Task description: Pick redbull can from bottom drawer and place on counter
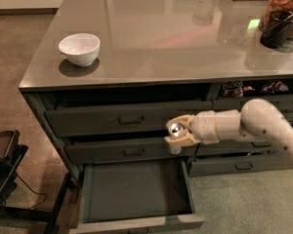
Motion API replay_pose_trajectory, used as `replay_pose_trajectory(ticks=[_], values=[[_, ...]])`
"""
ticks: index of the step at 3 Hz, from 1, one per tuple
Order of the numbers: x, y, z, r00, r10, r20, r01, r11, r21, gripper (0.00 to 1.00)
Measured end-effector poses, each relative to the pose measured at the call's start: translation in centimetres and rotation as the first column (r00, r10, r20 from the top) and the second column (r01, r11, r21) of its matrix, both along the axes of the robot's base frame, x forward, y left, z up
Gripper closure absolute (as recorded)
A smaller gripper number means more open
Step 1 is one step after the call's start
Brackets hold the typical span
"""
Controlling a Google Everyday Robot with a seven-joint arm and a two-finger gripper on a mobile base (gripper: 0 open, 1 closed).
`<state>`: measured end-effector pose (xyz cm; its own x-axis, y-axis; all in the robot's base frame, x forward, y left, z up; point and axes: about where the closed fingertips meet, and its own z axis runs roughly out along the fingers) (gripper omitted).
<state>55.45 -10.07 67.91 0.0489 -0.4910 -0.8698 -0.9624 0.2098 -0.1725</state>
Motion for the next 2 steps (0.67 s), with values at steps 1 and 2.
replay_pose_trajectory(ticks=[1, 2], values=[[1.2, -1.6, 7.4, 0.9993, -0.034, -0.014, 0.033, 0.999, -0.01, 1.0], [1.4, -3.3, 16.0, 0.9958, -0.088, 0.023, 0.089, 0.995, -0.052, 1.0]])
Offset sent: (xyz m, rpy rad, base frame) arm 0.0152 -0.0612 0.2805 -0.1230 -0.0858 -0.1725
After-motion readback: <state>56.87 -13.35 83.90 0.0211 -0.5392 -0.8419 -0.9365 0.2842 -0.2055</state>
